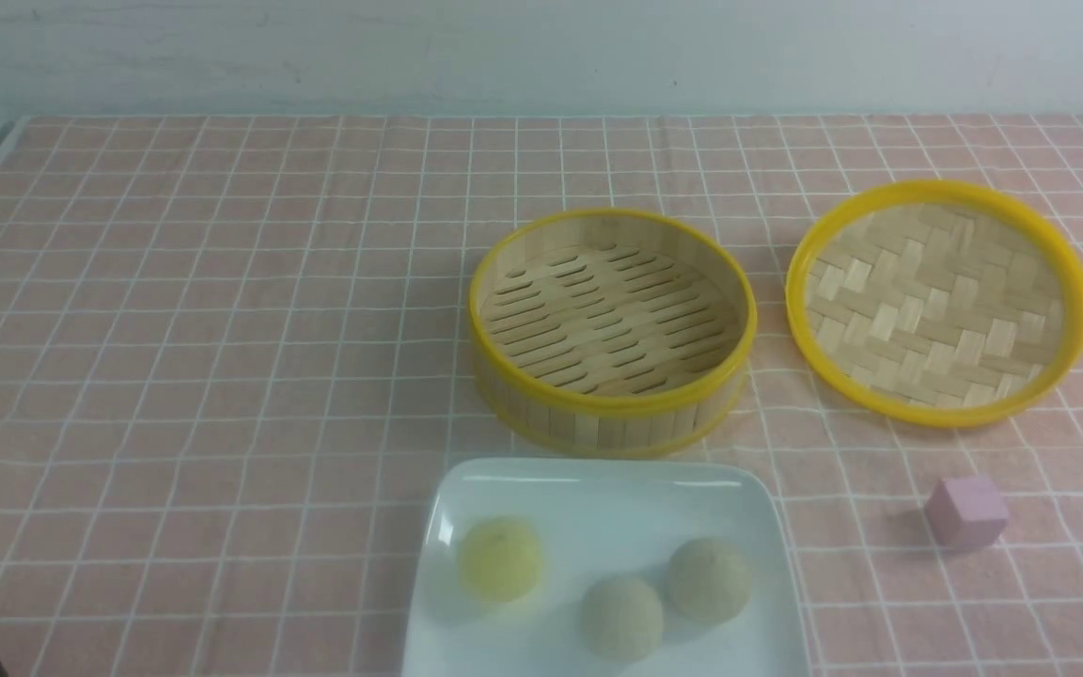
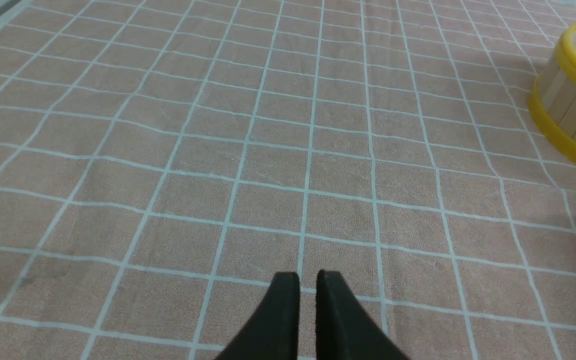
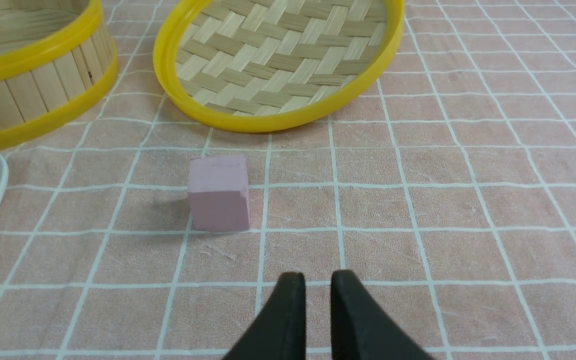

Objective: Put the steamed buns into the plate on the pink tablecloth.

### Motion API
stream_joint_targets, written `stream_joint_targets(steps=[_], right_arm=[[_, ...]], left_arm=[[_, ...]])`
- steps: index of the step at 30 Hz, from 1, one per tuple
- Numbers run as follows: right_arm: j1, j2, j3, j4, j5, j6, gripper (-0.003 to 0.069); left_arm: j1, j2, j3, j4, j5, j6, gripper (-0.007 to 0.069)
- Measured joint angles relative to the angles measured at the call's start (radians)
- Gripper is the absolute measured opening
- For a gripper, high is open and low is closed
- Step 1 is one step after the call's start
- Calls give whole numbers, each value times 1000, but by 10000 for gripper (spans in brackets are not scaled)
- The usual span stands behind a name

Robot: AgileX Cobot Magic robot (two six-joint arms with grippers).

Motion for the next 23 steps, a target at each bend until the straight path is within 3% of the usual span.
stream_joint_targets(steps=[23], right_arm=[[0, 0, 0, 0, 0, 0, 69]], left_arm=[[0, 0, 0, 0, 0, 0, 95]])
